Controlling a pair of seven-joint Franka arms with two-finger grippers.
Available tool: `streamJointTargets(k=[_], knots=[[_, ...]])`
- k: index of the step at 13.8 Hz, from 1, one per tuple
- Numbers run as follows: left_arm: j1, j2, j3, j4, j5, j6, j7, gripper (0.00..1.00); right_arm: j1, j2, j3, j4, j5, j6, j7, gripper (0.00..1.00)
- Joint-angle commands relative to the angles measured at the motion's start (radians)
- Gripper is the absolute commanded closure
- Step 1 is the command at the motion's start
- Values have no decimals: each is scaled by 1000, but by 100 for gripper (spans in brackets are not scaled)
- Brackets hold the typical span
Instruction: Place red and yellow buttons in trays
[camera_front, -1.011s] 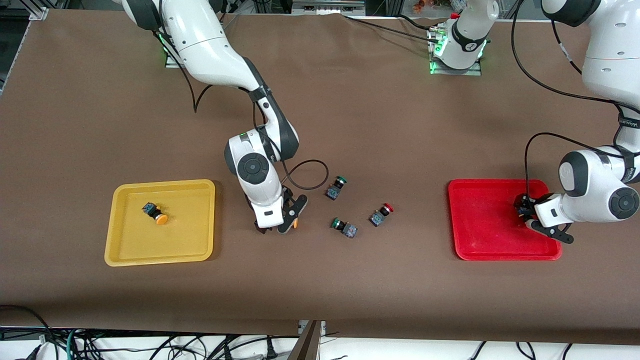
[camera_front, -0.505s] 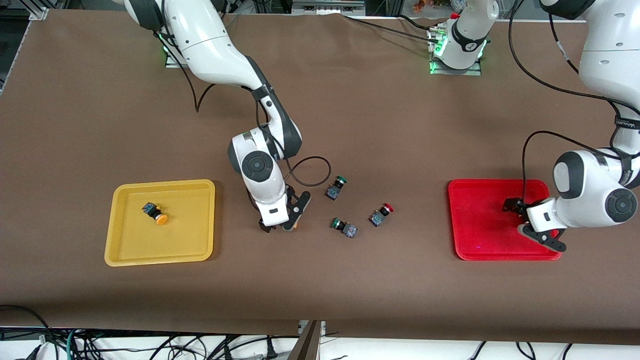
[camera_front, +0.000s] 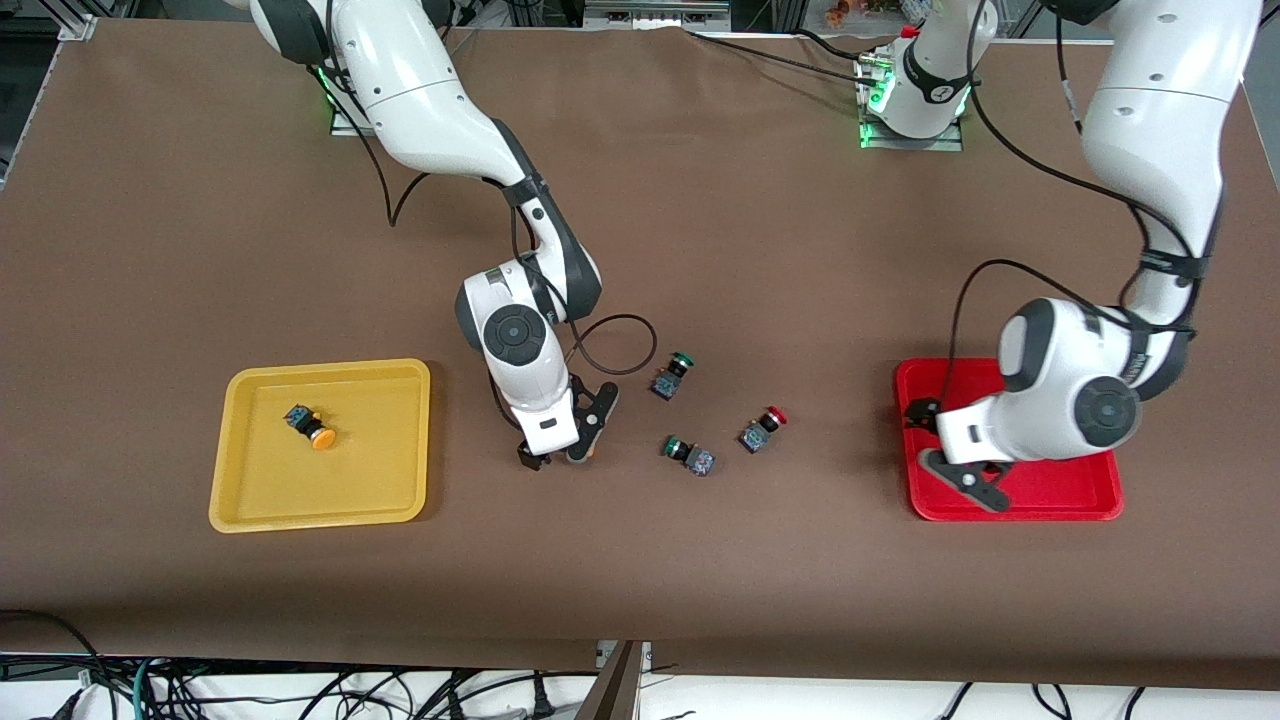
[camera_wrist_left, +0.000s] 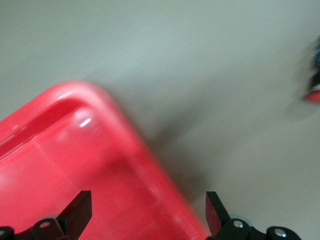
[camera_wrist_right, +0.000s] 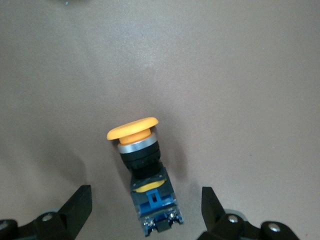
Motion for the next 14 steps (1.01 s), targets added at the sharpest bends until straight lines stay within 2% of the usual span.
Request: streamJointTargets(k=[1,5,6,8,10,11,14], knots=[[-81,54,10,101,0,1,-21,0,-4,0,2,-2,-7,18,-7,35],[-181,78,12,111,3,105,-40,0,-10,-10,0,-2,8,9,-1,86],[-199,86,12,111,3,133,-61,0,-22,-13,0,-3,13,2,-1,93],[-247,100,13,111,8,162,-110,0,-67,-69,-5,-14,14,-110,-7,95],[-291,104,18,109,13,182,-174,0,-102,-141,-17,-18,16,-280,14,95],[-308,109,19,109,14,182,-201,0,-113,-167,-46,-23,16,-359,19,95],[-322,129,21,106,16,185,-219,0,-116,-229,-124,-49,14,-462,-3,95]])
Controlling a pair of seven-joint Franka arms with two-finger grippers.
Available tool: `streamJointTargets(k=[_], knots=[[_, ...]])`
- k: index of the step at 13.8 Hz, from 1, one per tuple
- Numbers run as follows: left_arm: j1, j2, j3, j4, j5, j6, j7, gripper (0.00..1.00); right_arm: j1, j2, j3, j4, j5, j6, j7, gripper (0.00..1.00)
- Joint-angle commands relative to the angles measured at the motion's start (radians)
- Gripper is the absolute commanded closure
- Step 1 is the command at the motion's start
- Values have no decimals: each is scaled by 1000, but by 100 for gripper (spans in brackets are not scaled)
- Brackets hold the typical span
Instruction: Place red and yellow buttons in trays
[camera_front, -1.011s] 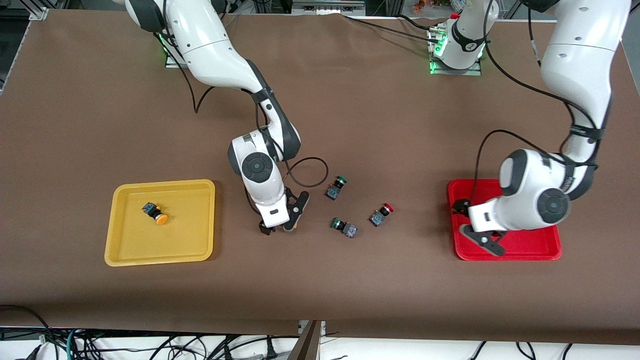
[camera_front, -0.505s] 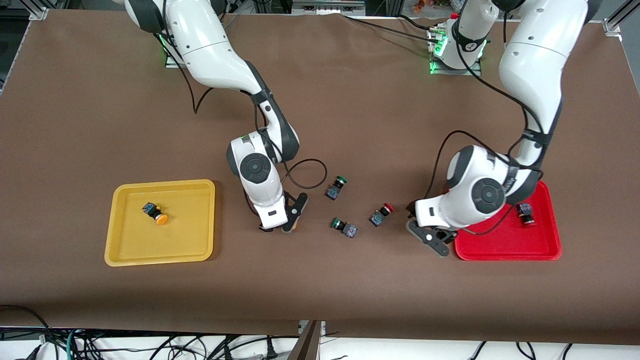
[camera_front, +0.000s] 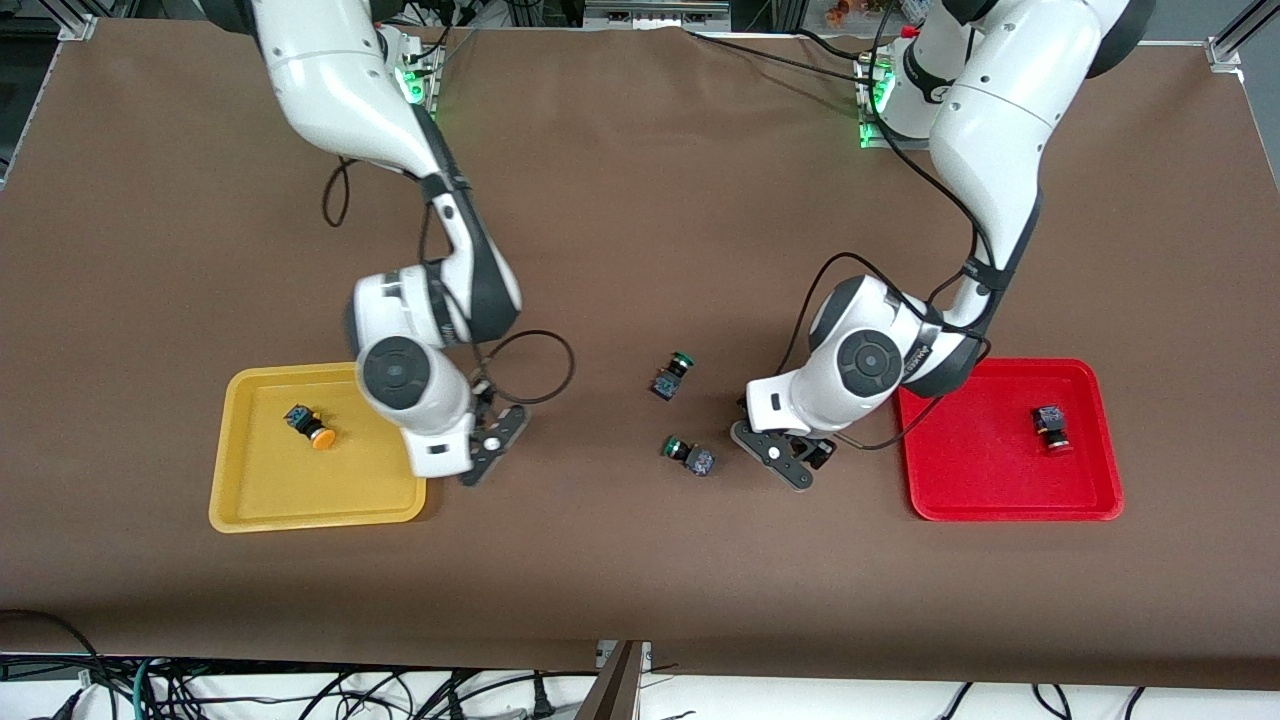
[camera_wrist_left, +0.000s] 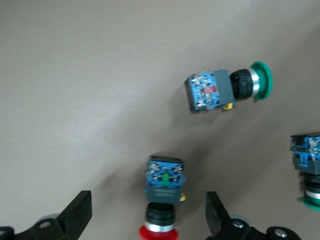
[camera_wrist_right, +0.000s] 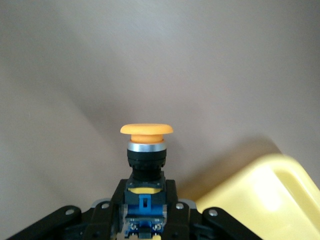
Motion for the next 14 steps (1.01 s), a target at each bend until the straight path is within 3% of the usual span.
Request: streamJointTargets(k=[1,5,8,9,10,13,14], knots=[[-16,43,14,31,17,21,-18,0,9,-81,-49,-71,6,-83,-10,95],[-48,69,23,22,17,62,-38,0,3,-104,-175,-153,-4,-79,-102,95],[-80,71,62,19,35,62,-38,3,-82,-81,-180,-221,12,3,-150,94],[-80,69,62,19,51,62,-38,24,-85,-75,-175,-244,29,24,-142,94],[-80,69,62,19,60,62,-38,55,-80,-75,-173,-252,57,27,-127,94],[-74,67,62,22,59,59,-39,85,-77,-43,-160,-252,132,41,-47,88],[-68,66,62,23,59,56,-38,90,-80,-28,-155,-257,144,68,-47,83]])
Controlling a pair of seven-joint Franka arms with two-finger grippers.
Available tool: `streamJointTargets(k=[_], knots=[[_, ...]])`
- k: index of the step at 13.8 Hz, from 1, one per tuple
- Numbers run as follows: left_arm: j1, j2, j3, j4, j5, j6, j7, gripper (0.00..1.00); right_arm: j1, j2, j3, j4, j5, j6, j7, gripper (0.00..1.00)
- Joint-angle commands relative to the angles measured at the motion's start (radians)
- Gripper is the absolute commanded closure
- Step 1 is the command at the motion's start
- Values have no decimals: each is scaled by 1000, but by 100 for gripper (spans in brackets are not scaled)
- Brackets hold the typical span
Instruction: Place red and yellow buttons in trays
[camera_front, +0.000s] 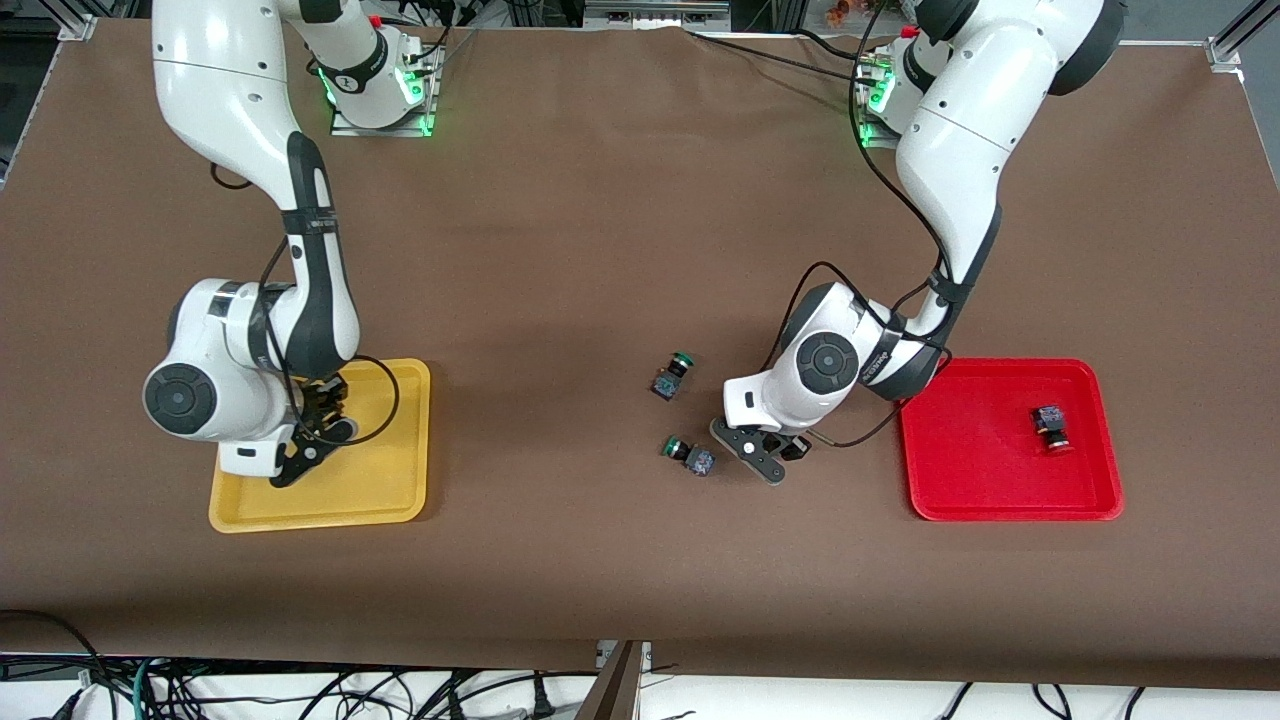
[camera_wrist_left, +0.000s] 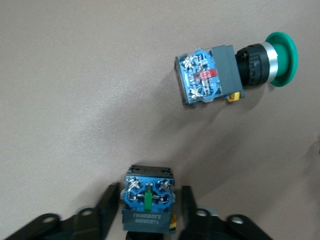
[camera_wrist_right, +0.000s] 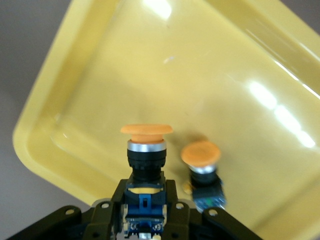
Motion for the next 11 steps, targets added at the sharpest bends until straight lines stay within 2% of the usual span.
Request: streamJointTargets(k=[1,2,3,5,6,7,11], knots=[[0,-5,11,24,27,-8,-19,90,7,21,10,-27,46,61,27,82],[10,-12,11,27,27,-13,-17,90,13,26,14,-49,47,90,30,82],[34,-27,11,27,20,-19,-17,91,13,26,23,-60,53,103,57,77],[89,-63,3,30,17,-92,-14,91,13,18,28,-57,53,92,79,29],[115,-83,3,30,17,-126,-10,91,16,9,28,-52,53,86,83,12],[157,-107,1,30,17,-171,-7,91,19,-15,28,-47,53,62,111,4],[289,-182,1,24,15,-333,27,89,24,-83,22,8,40,-85,298,1]])
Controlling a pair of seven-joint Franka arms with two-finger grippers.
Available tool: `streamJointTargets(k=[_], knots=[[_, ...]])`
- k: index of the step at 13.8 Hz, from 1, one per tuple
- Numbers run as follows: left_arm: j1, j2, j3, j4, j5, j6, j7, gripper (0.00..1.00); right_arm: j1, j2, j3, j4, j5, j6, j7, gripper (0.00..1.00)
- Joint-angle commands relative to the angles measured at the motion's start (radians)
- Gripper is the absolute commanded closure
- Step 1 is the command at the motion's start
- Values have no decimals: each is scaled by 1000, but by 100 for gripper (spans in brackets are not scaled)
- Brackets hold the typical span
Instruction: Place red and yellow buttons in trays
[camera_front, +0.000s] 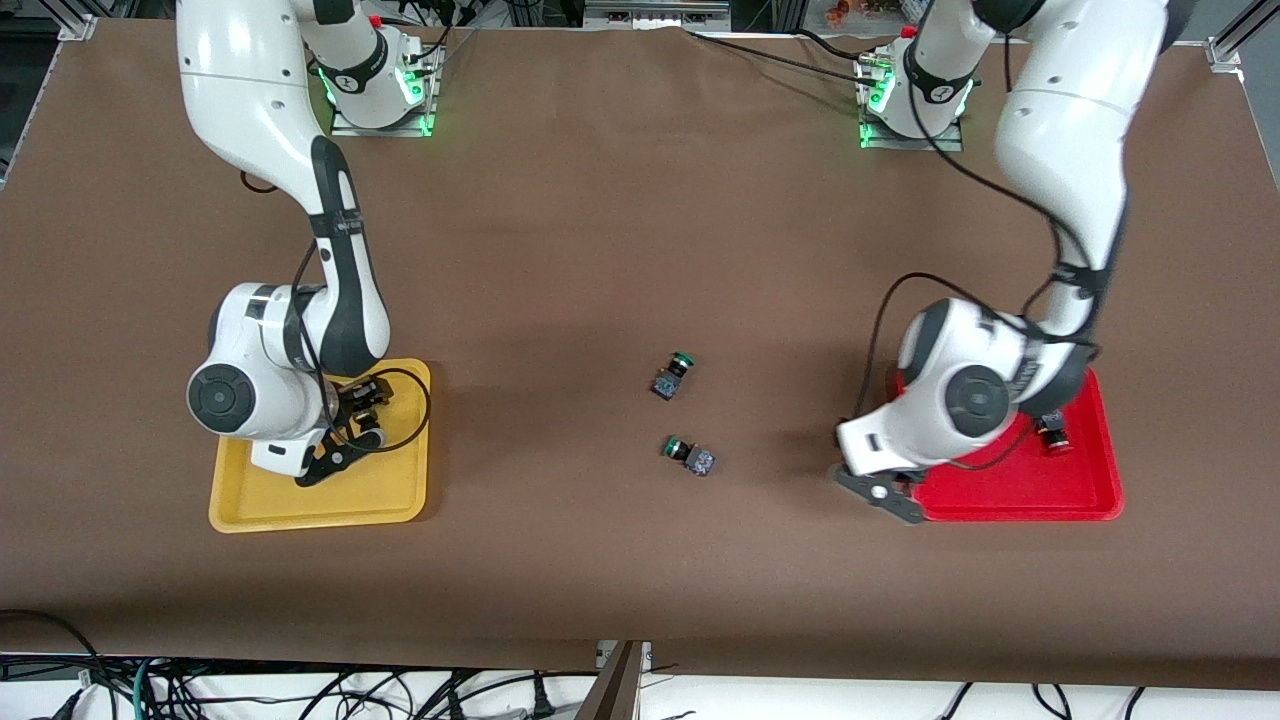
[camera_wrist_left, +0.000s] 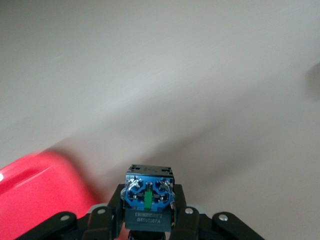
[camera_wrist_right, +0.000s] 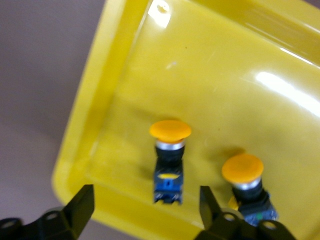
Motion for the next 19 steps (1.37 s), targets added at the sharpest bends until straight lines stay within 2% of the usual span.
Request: streamJointTargets(k=[1,3,4,5,6,9,11,13,15,18,19], knots=[[76,-60,-12,-34,14,-94,2,89,13,-90,-6,6,6,-104,128,1],[144,-60,-12,-40,15,-116,11,89,36,-172,-16,0,-15,-176,329,1],[173,-60,-12,-71,15,-116,15,90,48,-224,-15,-2,-58,-228,387,1],[188,-61,-10,-103,18,-115,14,96,63,-261,-16,-2,-90,-270,414,1],[199,-57,-9,-119,18,-107,14,99,67,-309,-17,-2,-115,-305,438,1],[225,-52,-9,-160,20,-84,14,98,70,-454,-15,-9,-161,-385,448,1],[239,-54,-9,-210,20,-9,14,98,70,-568,-12,-23,-196,-439,452,1],[262,-58,-9,-275,24,97,17,98,70,-674,-9,-63,-239,-456,452,1],[262,-61,-9,-295,26,120,18,97,70,-761,-7,-129,-274,-459,455,1],[264,-52,-9,-298,27,151,18,94,68,-797,2,-147,-296,-462,468,1],[262,-52,-9,-303,27,151,18,89,54,-805,49,-149,-307,-461,492,1]])
